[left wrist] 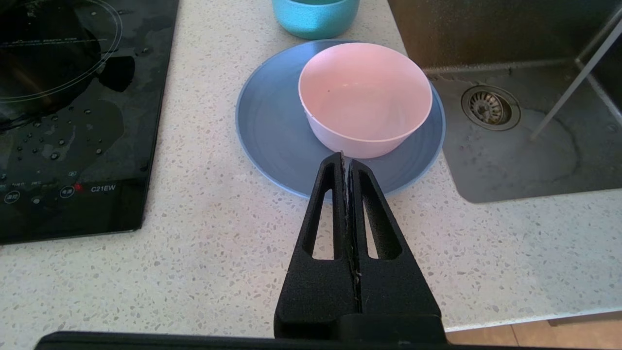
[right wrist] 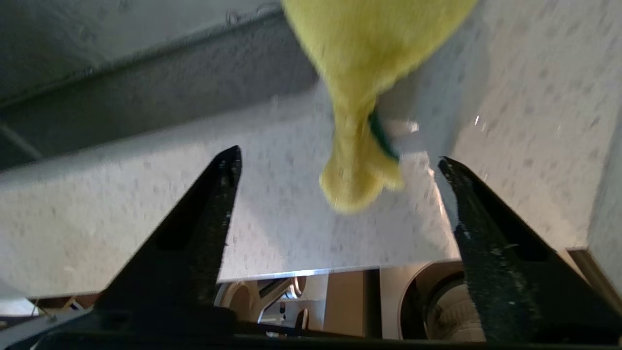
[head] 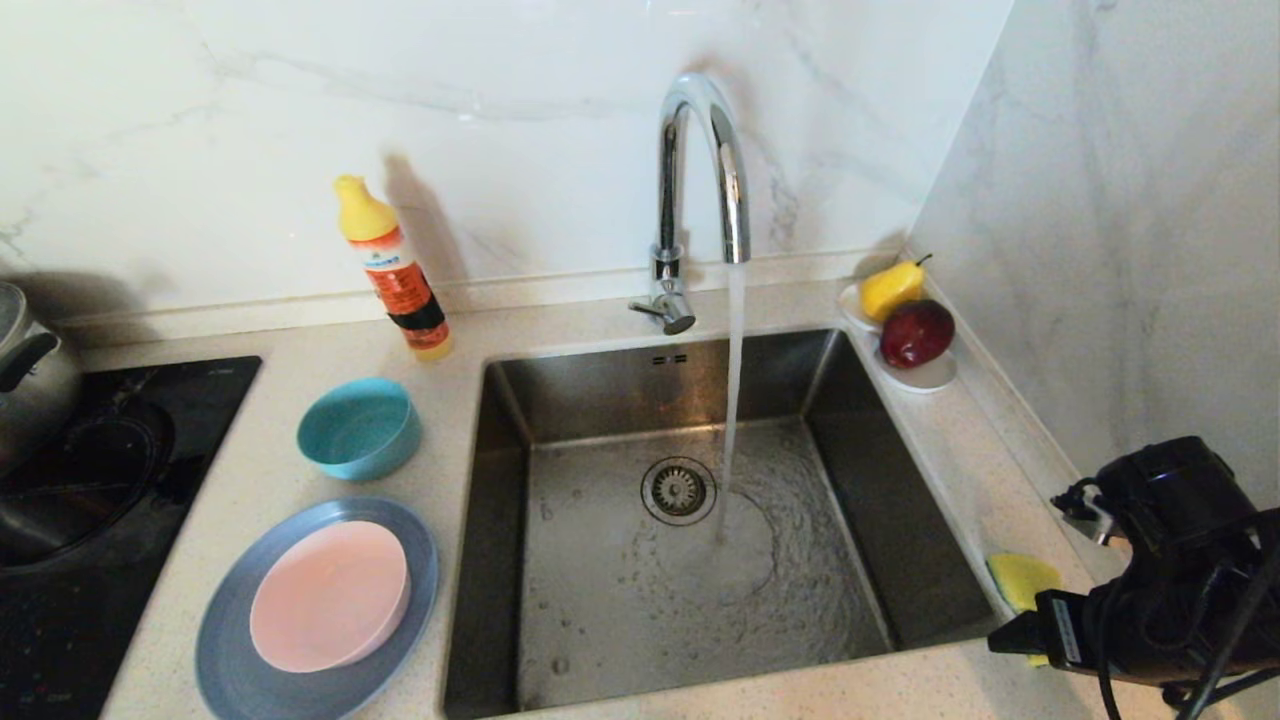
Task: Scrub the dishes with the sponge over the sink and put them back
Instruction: Pick up a bowl and the sponge
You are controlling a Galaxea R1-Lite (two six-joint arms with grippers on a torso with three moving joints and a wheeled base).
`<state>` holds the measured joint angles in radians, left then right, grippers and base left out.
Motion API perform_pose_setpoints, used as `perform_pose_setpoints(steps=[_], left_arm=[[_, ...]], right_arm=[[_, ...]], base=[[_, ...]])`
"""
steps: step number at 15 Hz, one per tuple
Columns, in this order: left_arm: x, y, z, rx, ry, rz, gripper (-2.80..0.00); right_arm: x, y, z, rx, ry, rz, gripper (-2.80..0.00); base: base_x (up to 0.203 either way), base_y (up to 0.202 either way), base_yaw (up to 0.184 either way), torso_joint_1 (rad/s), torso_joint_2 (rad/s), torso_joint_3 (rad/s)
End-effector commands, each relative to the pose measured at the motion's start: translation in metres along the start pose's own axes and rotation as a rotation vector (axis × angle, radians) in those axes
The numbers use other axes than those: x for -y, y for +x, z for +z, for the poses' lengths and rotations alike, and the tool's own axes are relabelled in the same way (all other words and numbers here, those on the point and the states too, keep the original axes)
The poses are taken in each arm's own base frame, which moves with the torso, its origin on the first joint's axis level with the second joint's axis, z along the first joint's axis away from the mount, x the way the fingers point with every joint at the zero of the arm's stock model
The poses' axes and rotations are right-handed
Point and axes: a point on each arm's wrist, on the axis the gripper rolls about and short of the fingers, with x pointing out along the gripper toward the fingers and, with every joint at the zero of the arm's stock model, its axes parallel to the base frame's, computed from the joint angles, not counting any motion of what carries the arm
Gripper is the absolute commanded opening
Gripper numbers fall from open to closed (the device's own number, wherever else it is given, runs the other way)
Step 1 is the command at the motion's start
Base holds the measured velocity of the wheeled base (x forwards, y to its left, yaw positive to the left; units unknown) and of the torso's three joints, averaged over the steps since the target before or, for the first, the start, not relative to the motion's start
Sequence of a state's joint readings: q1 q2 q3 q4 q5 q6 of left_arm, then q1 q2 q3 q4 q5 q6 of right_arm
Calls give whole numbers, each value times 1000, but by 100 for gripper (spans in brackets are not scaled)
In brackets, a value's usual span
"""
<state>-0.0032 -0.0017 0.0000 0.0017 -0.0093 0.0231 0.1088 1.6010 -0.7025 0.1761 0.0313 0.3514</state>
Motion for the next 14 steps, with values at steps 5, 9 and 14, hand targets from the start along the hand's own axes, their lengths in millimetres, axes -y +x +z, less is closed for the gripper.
perform_pose_setpoints(steps=[5,9,14], left_arm=[[0,0,0,-2,0,-1,-280],[0,0,0,-2,0,-1,-280],[0,0,0,-2,0,0,-280]], right_arm=[[2,3,12,16,20,-9,0],[2,7,14,10,21,-20,-280],[3,13,12,-16,24,-29,-280]], base=[[0,0,0,0,0,0],[0,0,0,0,0,0],[0,0,0,0,0,0]])
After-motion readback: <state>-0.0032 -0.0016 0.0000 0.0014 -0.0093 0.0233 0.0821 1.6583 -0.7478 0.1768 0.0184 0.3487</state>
